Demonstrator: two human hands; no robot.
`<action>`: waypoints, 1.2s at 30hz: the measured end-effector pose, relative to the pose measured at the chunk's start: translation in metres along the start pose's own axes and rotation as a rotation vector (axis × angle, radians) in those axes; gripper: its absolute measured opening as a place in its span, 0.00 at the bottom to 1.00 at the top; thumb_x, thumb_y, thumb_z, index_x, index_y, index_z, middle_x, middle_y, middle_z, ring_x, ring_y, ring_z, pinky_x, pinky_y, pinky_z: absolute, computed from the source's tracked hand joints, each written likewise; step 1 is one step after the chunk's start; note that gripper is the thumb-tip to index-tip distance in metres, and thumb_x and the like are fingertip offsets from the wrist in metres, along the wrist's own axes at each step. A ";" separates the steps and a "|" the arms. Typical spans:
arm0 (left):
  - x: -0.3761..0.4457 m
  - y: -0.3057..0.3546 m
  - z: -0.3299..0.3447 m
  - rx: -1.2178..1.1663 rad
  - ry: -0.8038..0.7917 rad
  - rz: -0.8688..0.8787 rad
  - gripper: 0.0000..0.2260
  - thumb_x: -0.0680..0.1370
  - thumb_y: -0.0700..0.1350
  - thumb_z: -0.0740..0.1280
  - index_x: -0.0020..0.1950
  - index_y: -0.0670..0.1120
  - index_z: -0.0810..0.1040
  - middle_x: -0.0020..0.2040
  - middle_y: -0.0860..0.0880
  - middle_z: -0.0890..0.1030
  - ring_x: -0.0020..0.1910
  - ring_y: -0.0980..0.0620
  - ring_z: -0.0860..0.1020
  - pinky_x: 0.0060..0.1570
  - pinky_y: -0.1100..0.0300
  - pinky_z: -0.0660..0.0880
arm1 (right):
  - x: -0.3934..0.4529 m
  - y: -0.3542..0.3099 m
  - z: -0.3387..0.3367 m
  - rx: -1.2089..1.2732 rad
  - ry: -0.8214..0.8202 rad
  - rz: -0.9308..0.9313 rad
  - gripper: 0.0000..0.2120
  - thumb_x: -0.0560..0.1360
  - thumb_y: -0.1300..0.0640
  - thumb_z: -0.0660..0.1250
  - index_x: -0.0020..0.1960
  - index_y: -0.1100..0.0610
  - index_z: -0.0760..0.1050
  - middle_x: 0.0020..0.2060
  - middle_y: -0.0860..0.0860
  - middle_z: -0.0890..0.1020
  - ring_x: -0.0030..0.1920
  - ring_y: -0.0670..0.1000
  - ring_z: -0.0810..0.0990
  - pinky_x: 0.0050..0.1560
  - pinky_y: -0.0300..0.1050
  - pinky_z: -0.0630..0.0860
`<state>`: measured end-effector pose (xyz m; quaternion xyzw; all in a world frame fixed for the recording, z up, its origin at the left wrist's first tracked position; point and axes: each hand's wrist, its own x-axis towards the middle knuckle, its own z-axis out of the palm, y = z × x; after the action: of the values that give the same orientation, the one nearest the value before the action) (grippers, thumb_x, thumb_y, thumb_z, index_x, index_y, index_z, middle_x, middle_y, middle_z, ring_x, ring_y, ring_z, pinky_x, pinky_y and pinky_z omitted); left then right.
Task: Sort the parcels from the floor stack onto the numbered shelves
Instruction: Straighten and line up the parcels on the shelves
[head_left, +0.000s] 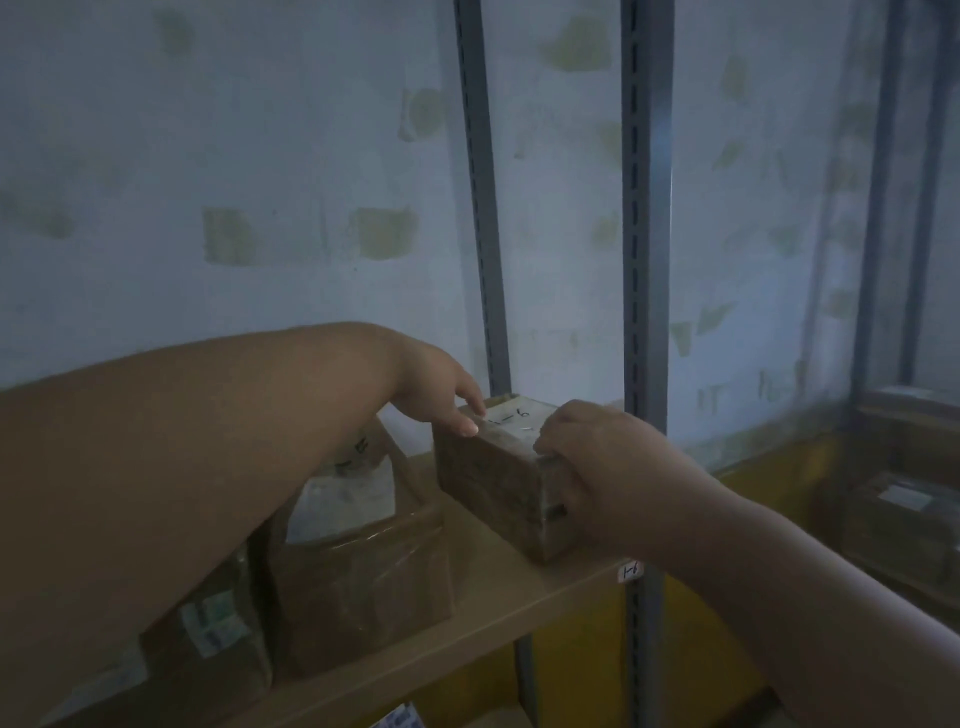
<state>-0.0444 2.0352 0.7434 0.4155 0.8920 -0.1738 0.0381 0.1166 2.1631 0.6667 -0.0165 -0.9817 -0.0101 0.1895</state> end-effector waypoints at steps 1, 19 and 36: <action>0.004 0.000 0.001 -0.007 -0.008 0.005 0.22 0.83 0.59 0.59 0.76 0.56 0.69 0.75 0.52 0.70 0.72 0.50 0.68 0.69 0.53 0.63 | 0.002 -0.001 0.000 -0.005 -0.012 -0.008 0.15 0.81 0.52 0.57 0.65 0.48 0.76 0.62 0.47 0.74 0.59 0.48 0.72 0.62 0.41 0.70; 0.001 -0.022 0.004 -0.065 -0.038 -0.057 0.19 0.80 0.57 0.65 0.70 0.56 0.73 0.57 0.56 0.74 0.58 0.55 0.69 0.59 0.58 0.65 | 0.006 -0.012 0.017 0.011 0.102 -0.032 0.16 0.80 0.40 0.57 0.65 0.43 0.70 0.63 0.46 0.73 0.62 0.51 0.69 0.64 0.52 0.67; -0.008 -0.032 0.006 -0.089 -0.047 -0.037 0.16 0.76 0.59 0.70 0.63 0.58 0.77 0.51 0.59 0.79 0.56 0.55 0.79 0.65 0.51 0.73 | -0.002 -0.013 0.019 0.195 0.189 -0.046 0.12 0.76 0.41 0.66 0.56 0.44 0.77 0.53 0.41 0.75 0.53 0.43 0.68 0.50 0.40 0.64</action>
<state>-0.0635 2.0085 0.7488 0.3925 0.9053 -0.1444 0.0744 0.1108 2.1505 0.6480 0.0257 -0.9560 0.0794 0.2814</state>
